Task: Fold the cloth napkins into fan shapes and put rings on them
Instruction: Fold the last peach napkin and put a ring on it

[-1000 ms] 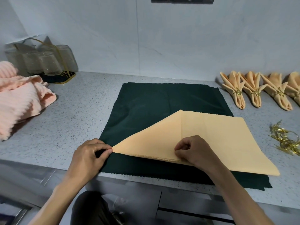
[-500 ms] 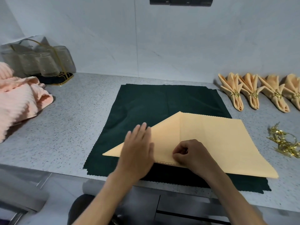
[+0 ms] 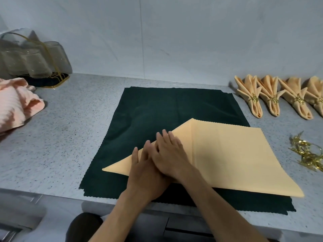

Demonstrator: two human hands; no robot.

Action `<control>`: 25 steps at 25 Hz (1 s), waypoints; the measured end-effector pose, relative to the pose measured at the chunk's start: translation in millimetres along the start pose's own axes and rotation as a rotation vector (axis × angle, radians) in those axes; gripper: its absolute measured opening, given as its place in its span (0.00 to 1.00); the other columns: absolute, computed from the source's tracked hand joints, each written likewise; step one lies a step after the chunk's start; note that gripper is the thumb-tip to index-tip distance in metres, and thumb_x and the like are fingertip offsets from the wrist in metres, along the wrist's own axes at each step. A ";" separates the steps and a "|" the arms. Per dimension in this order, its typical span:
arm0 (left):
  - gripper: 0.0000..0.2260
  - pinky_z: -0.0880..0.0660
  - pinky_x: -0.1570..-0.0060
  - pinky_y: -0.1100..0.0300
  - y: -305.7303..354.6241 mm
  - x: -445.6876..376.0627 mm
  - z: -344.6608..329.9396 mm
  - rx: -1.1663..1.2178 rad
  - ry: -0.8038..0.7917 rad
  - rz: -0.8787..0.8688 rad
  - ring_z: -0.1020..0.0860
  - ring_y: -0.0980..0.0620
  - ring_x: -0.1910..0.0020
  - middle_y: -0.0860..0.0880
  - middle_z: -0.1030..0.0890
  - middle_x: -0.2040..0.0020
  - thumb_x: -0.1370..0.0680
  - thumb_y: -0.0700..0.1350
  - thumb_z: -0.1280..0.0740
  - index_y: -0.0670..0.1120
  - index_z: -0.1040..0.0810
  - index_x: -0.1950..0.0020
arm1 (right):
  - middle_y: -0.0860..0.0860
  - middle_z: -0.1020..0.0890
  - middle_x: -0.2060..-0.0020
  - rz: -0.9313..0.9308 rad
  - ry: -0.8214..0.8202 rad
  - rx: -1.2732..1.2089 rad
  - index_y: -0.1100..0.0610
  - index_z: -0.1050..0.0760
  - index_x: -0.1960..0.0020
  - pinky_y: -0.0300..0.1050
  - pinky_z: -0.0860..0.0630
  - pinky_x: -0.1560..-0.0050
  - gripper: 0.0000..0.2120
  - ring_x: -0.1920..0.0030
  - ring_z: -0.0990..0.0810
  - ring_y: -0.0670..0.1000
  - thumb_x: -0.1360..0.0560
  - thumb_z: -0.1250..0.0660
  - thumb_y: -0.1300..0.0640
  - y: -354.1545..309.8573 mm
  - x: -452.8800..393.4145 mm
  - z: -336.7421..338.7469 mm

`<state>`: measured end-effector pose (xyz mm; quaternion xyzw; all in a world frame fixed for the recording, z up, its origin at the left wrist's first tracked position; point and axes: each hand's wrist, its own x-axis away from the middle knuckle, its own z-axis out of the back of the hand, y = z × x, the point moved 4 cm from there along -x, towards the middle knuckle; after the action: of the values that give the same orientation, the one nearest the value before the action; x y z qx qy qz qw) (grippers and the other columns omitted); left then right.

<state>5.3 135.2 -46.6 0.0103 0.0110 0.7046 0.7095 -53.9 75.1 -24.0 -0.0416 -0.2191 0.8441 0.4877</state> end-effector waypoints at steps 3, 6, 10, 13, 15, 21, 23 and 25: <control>0.41 0.48 0.27 0.35 -1.1 -0.8 4.6 0.046 0.039 0.022 0.47 0.41 0.21 0.49 0.47 0.19 0.28 0.74 0.70 0.58 0.48 0.20 | 0.53 0.56 0.20 -0.150 0.103 0.125 0.56 0.56 0.19 0.52 0.60 0.22 0.33 0.21 0.59 0.51 0.18 0.57 0.39 54.4 -28.6 14.2; 0.46 0.63 0.26 0.41 -2.6 0.7 -2.1 0.082 0.018 0.032 0.61 0.46 0.21 0.53 0.60 0.19 0.37 0.76 0.76 0.62 0.59 0.21 | 0.54 0.54 0.20 -0.237 0.177 0.214 0.57 0.55 0.19 0.53 0.58 0.22 0.32 0.21 0.57 0.53 0.17 0.57 0.40 96.9 -49.9 35.2; 0.44 0.59 0.26 0.40 -1.2 1.1 3.9 0.079 0.049 0.045 0.57 0.45 0.20 0.53 0.55 0.19 0.33 0.80 0.66 0.62 0.52 0.21 | 0.55 0.45 0.21 -0.094 0.239 0.047 0.59 0.48 0.20 0.51 0.52 0.22 0.28 0.21 0.50 0.54 0.16 0.55 0.46 105.9 -45.4 51.2; 0.49 0.60 0.25 0.40 -0.8 2.0 5.3 0.055 0.011 0.038 0.60 0.45 0.21 0.53 0.59 0.19 0.38 0.82 0.70 0.62 0.56 0.21 | 0.55 0.30 0.28 -0.112 0.375 0.006 0.56 0.33 0.28 0.50 0.41 0.25 0.20 0.25 0.37 0.55 0.20 0.44 0.59 144.5 -19.9 88.6; 0.52 0.60 0.25 0.40 1.6 3.7 10.0 0.033 0.008 0.035 0.62 0.46 0.21 0.54 0.61 0.20 0.42 0.82 0.74 0.61 0.59 0.21 | 0.52 0.22 0.40 -0.229 0.316 0.182 0.52 0.30 0.38 0.52 0.33 0.34 0.18 0.39 0.27 0.55 0.27 0.38 0.61 181.5 -1.5 118.5; 0.51 0.61 0.24 0.42 2.4 4.9 9.5 0.026 -0.041 0.070 0.66 0.48 0.22 0.55 0.64 0.21 0.42 0.82 0.72 0.63 0.63 0.22 | 0.50 0.22 0.60 -0.501 0.039 0.422 0.51 0.30 0.47 0.61 0.40 0.35 0.14 0.55 0.24 0.53 0.31 0.36 0.49 236.7 10.6 160.9; 0.49 0.62 0.24 0.42 2.5 4.4 9.8 0.026 -0.053 0.078 0.67 0.49 0.22 0.55 0.65 0.21 0.40 0.83 0.70 0.63 0.64 0.22 | 0.51 0.22 0.62 -0.567 0.107 0.404 0.53 0.28 0.54 0.60 0.40 0.34 0.08 0.58 0.25 0.52 0.29 0.34 0.50 244.0 16.7 169.5; 0.49 0.62 0.24 0.42 2.7 4.8 10.3 0.012 -0.058 0.077 0.67 0.49 0.22 0.55 0.66 0.21 0.40 0.83 0.69 0.63 0.64 0.22 | 0.51 0.23 0.62 -0.628 0.185 0.333 0.54 0.27 0.54 0.56 0.36 0.38 0.06 0.60 0.26 0.52 0.28 0.33 0.53 249.0 28.4 173.6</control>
<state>2.9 140.0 -36.3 0.0352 -0.0058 0.7308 0.6816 -318.4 -64.8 34.2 0.0316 -0.0358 0.6698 0.7410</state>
